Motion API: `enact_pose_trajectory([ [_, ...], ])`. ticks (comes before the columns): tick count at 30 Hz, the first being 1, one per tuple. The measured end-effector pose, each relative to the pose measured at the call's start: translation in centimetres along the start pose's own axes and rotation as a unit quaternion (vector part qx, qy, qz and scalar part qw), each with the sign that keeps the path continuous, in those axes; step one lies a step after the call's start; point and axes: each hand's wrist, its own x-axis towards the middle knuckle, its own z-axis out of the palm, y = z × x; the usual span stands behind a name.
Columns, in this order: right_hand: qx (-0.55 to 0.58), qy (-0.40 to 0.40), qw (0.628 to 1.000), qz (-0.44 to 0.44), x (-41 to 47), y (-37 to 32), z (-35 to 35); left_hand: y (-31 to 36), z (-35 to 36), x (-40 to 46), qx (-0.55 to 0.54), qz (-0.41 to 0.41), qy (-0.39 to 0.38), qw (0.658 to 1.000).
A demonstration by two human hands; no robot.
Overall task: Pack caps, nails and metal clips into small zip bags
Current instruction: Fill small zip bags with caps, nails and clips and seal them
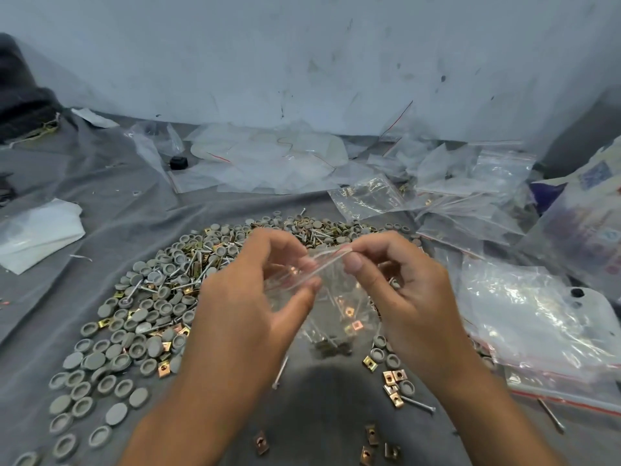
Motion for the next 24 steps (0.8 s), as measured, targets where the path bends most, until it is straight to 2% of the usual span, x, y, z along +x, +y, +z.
enact_pose_trajectory([
  [8, 0.043, -0.011, 0.998, 0.04, 0.1, -0.4, 1.1, -0.5, 0.2, 0.2, -0.117, -0.069, -0.001, 0.991],
  [14, 0.01, -0.023, 0.998, 0.057, 0.0, -0.5, 1.8, -0.7, 0.1, 0.6, -0.104, -0.057, -0.003, 0.993],
  [24, 0.056, -0.037, 0.996, 0.067, -0.1, -0.9, 1.8, -0.3, 0.2, 0.5, -0.011, -0.019, -0.017, 1.0],
])
